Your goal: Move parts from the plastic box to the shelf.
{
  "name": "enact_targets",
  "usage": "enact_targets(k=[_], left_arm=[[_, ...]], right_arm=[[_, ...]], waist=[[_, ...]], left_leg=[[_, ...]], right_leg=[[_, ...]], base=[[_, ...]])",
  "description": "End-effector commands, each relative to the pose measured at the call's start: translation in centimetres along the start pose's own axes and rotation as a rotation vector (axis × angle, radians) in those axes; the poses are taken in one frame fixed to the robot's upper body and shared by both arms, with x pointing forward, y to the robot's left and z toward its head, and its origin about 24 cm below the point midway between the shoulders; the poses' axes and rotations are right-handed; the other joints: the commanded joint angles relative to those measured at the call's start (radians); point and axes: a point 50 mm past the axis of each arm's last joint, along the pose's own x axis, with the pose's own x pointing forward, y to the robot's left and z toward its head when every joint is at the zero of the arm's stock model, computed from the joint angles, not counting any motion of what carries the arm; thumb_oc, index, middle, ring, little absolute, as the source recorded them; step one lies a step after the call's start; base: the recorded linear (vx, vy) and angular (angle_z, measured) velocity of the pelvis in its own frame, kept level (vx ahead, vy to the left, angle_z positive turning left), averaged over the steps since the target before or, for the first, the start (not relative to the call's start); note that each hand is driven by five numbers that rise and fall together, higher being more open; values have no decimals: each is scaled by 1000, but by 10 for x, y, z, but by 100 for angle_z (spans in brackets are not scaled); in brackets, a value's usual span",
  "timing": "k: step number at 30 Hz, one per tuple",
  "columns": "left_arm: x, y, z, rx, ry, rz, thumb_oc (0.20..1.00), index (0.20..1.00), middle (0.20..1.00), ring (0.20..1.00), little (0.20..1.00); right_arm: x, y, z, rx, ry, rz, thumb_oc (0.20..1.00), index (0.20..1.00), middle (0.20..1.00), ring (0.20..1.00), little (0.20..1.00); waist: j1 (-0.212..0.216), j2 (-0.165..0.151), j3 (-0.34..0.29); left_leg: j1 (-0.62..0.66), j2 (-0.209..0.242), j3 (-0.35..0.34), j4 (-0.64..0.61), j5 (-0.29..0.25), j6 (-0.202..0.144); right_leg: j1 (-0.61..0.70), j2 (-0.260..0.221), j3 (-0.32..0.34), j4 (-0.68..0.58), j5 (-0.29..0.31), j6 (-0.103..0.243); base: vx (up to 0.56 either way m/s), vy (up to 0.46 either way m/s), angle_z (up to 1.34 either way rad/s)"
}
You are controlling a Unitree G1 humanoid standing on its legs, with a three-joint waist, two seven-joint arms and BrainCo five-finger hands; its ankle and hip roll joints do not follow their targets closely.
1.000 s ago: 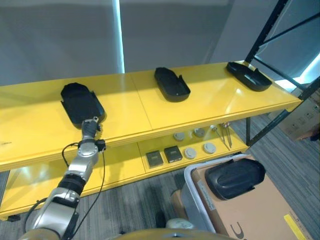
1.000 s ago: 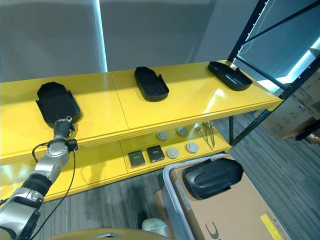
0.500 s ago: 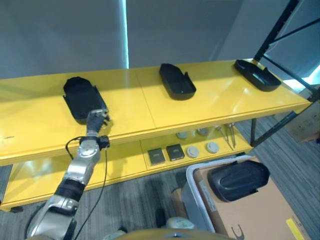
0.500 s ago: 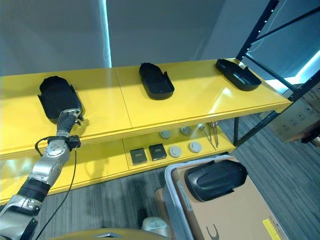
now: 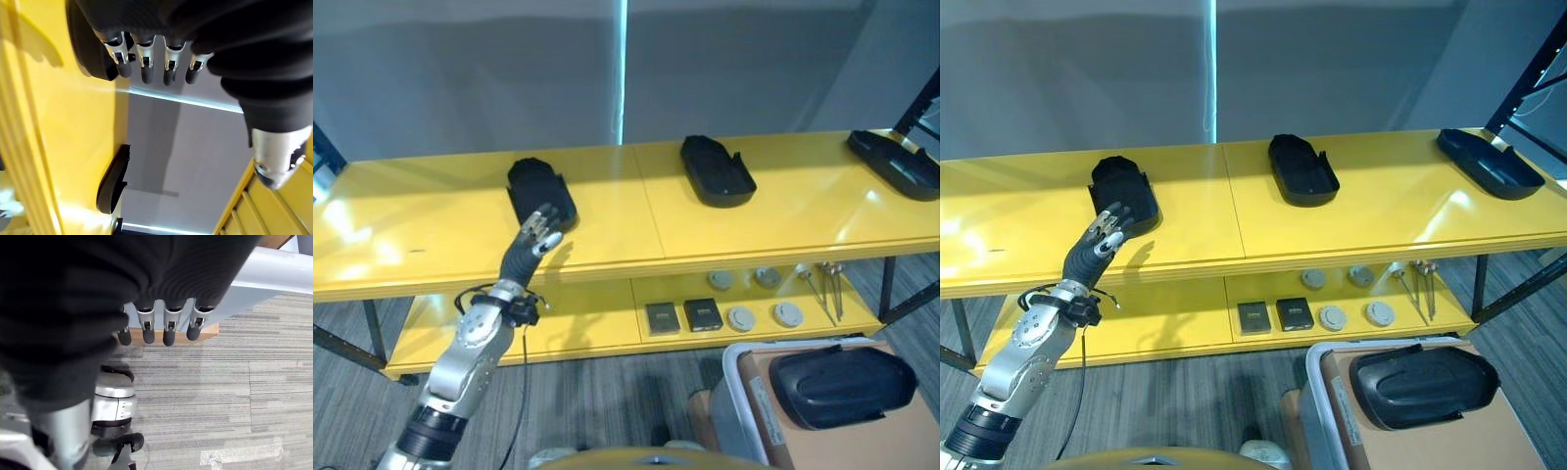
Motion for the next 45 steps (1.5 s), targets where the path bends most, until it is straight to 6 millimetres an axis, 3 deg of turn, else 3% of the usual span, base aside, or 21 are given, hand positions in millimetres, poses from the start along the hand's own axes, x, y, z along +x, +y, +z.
enact_targets(k=[1,5,7,9,11,16,18,19,20,21,22,23,25,27,29,31,36,39,42,43,45], left_arm=[[2,4,31,-5,-138,-65,1000,1000,1000,1000,1000],[-7,14,34,-20,-153,-50,1000,1000,1000,1000,1000],[-16,29,37,-52,-181,57,1000,1000,1000,1000,1000],[-17,35,34,-58,-171,115,1000,1000,1000,1000,1000],[-16,35,29,-57,-143,123,1000,1000,1000,1000,1000],[-7,25,-3,-145,7,120,1000,1000,1000,1000,1000],[-7,25,-30,-45,98,179,1000,1000,1000,1000,1000],[-12,26,-51,-69,188,245,1000,1000,1000,1000,1000],[-15,29,-57,-37,221,282,1000,1000,1000,1000,1000],[-25,38,-69,45,276,335,1000,1000,1000,1000,1000],[-30,41,-76,58,322,355,1000,1000,1000,1000,1000],[-43,50,-87,59,396,420,1000,1000,1000,1000,1000],[-59,61,-100,100,478,479,1000,1000,1000,1000,1000],[-83,77,-117,271,574,498,1000,1000,1000,1000,1000],[-107,85,-135,403,690,514,1000,1000,1000,1000,1000],[-115,85,-145,432,743,519,1000,1000,1000,1000,1000],[-145,74,-185,527,939,474,1000,1000,1000,1000,1000],[-157,71,-194,553,994,475,1000,1000,1000,1000,1000],[-165,71,-199,583,1040,476,1000,1000,1000,1000,1000],[-171,73,-201,604,1066,461,1000,1000,1000,1000,1000],[-176,72,-203,616,1081,445,1000,1000,1000,1000,1000]], right_arm=[[0,-6,-22,57,128,-43,1000,1000,1000,1000,1000],[1,-4,-30,43,147,-40,1000,1000,1000,1000,1000],[0,-7,-36,-19,172,-42,1000,1000,1000,1000,1000],[-1,-12,-33,-42,167,-50,1000,1000,1000,1000,1000],[0,-11,-33,-32,160,-46,1000,1000,1000,1000,1000],[1,-4,-30,32,168,-33,1000,1000,1000,1000,1000],[0,-6,-27,33,188,-47,1000,1000,1000,1000,1000],[-1,-11,-25,43,187,-56,1000,1000,1000,1000,1000],[-1,-15,-22,49,182,-64,1000,1000,1000,1000,1000],[-3,-22,-14,56,166,-83,1000,1000,1000,1000,1000],[-4,-25,-10,63,157,-89,1000,1000,1000,1000,1000],[-6,-33,-3,66,139,-102,1000,1000,1000,1000,1000],[-8,-38,2,66,129,-113,1000,1000,1000,1000,1000],[-10,-45,7,66,118,-125,1000,1000,1000,1000,1000],[-11,-53,7,60,109,-146,1000,1000,1000,1000,1000],[-12,-56,4,60,107,-156,1000,1000,1000,1000,1000],[-11,-60,0,134,31,-199,1000,1000,1000,1000,1000],[-11,-59,7,169,-29,-234,1000,1000,1000,1000,1000],[-15,-67,28,175,-159,-334,1000,1000,1000,1000,1000],[-21,-75,46,273,-270,-373,1000,1000,1000,1000,1000],[-28,-82,62,357,-373,-410,1000,1000,1000,1000,1000]], waist=[[-5,-6,29],[19,-7,34],[64,4,20],[85,4,16],[87,-1,18],[60,-19,9],[47,-34,-4],[55,-45,-7],[62,-48,-7],[86,-49,3],[97,-46,7],[119,-50,20],[138,-44,26],[159,-30,27],[166,-9,20],[162,6,23],[116,23,22],[107,21,18],[101,16,22],[98,10,32],[100,6,40]], left_leg=[[-57,-2,-40,90,-63,0],[-53,1,31,87,-68,-7],[-32,18,173,60,-83,-20],[-31,31,244,64,-86,-18],[-43,37,263,85,-94,-16],[-60,67,269,129,-105,-26],[-76,107,291,188,-115,-46],[-108,141,271,266,-131,-61],[-132,160,238,315,-126,-73],[-196,185,130,421,-83,-101],[-225,191,85,463,-72,-110],[-273,168,-5,502,-30,-100],[-288,139,-85,486,-26,-92],[-257,111,-144,350,-41,-83],[-229,92,-205,169,-2,-96],[-219,87,-232,123,26,-106],[-184,61,-196,96,7,-94],[-173,48,-183,100,-8,-81],[-164,29,-182,120,-35,-56],[-160,20,-177,137,-49,-43],[-156,14,-171,148,-61,-34]], right_leg=[[-48,-84,-31,137,-47,125],[-76,-110,-163,165,-28,140],[-81,-134,-412,243,-52,148],[-88,-162,-523,265,-53,132],[-90,-159,-546,252,-54,117],[-78,-79,-472,150,-57,81],[-52,-51,-444,78,-42,65],[-33,-43,-426,47,-38,52],[-24,-36,-408,33,-40,44],[-8,-20,-363,17,-44,29],[-4,-11,-345,12,-45,22],[-12,-14,-311,15,-38,6],[-15,-10,-265,14,-39,7],[-25,-8,-216,6,-37,15],[-38,-11,-178,-3,-37,29],[-40,-12,-161,-2,-38,35],[-52,-61,-154,6,-33,63],[-51,-76,-144,10,-27,73],[-63,-94,-120,37,-23,88],[-72,-103,-119,48,-11,94],[-80,-109,-125,57,-4,99]], base=[[-119,60,-3],[-133,15,-30],[-119,-26,-180],[-59,-96,-155],[-12,-174,-174],[45,-238,-85],[98,-327,-54],[97,-237,-51],[121,-252,-72],[75,-151,-62],[-21,-103,-89],[-59,-9,-117],[-18,75,-140],[48,168,-112],[35,266,-109],[5,237,-65],[-56,292,-28],[8,191,-27],[17,114,-15],[0,83,-24],[-24,52,-32]])
